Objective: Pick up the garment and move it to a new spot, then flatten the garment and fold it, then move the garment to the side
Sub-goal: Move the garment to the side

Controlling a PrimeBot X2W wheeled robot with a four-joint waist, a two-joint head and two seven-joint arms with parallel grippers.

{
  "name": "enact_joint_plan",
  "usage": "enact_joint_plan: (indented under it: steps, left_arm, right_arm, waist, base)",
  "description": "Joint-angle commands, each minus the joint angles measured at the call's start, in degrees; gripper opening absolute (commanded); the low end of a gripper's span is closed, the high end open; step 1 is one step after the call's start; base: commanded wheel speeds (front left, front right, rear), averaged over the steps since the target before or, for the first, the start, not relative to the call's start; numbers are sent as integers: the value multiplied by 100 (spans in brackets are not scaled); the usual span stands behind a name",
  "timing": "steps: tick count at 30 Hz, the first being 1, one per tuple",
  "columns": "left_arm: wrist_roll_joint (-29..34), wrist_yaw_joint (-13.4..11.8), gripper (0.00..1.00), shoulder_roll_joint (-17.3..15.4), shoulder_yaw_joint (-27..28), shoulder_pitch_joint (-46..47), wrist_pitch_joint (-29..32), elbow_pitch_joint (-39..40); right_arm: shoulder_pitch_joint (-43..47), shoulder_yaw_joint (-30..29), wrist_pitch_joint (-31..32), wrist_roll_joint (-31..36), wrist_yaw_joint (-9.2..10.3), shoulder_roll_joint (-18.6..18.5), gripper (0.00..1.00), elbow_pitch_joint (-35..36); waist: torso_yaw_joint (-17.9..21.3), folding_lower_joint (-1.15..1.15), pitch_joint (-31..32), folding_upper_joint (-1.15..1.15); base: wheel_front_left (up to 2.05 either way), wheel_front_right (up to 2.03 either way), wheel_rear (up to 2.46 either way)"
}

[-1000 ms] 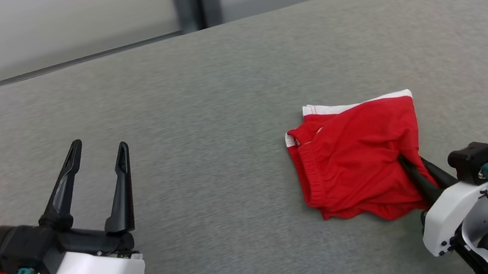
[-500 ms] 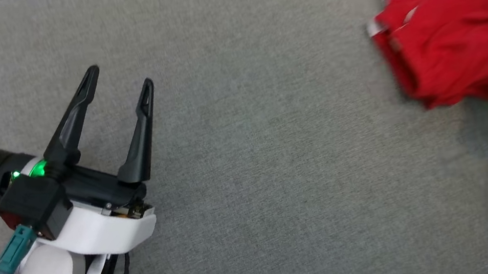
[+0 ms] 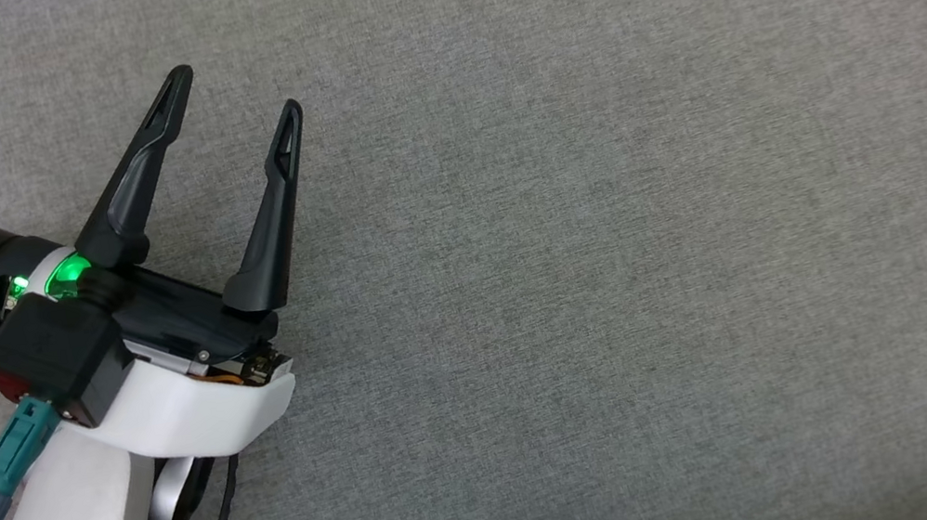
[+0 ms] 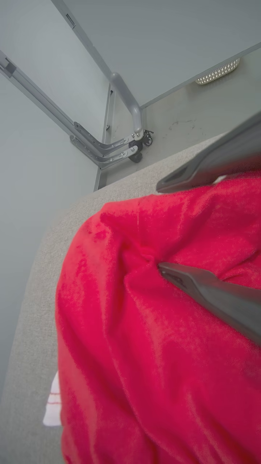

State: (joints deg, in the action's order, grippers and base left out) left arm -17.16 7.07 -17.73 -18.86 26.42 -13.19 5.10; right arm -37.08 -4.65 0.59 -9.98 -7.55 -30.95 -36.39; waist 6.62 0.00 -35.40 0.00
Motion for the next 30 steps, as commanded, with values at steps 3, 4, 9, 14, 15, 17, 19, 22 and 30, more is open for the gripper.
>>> enact_joint_plan:
  steps: [3,4,9,14,15,17,19,22,30]
  left_arm:
    - [-54,-9,100,-26,41,-66,-53,-100]
    - [-70,-23,100,-20,55,-126,-67,-131]
    - [-200,-206,100,-29,234,-500,-107,-303]
    - [-330,-458,100,-30,465,-1061,-149,-423]
    - [-356,-505,100,-25,504,-1158,-153,-440]
    - [-418,-586,100,-27,593,-1331,-160,-459]
    - [-472,-674,100,20,646,-1504,-158,-463]
    - [-549,-773,100,82,717,-1689,-162,-505]
    - [-656,-978,100,229,898,-2072,-185,-717]
  right_arm:
    - [242,-403,-272,135,12,224,100,-90]
    - [341,-540,-387,169,12,315,100,-77]
    - [996,-900,-870,169,12,880,100,271]
    - [1885,-750,-1198,96,12,1593,100,1349]
    - [2010,-670,-1205,85,12,1725,100,1552]
    - [2239,-495,-1176,112,12,1953,100,1943]
    - [2454,-344,-1126,172,12,2142,100,2296]
    - [2740,-108,-1006,242,12,2336,100,2761]
    - [3321,149,-646,287,12,2574,100,3570]
  waist:
    - [96,0,195,0]
    - [119,0,267,0]
    - [284,0,763,0]
    - [350,0,1353,0]
    - [349,0,1437,0]
    - [329,0,1596,0]
    - [266,0,1752,0]
    - [85,0,1975,0]
    - [-611,0,2544,0]
  base:
    - [0,0,0]
    - [0,0,0]
    - [0,0,0]
    - [0,0,0]
    - [0,0,0]
    - [0,0,0]
    - [0,0,0]
    - [0,0,0]
    - [0,0,0]
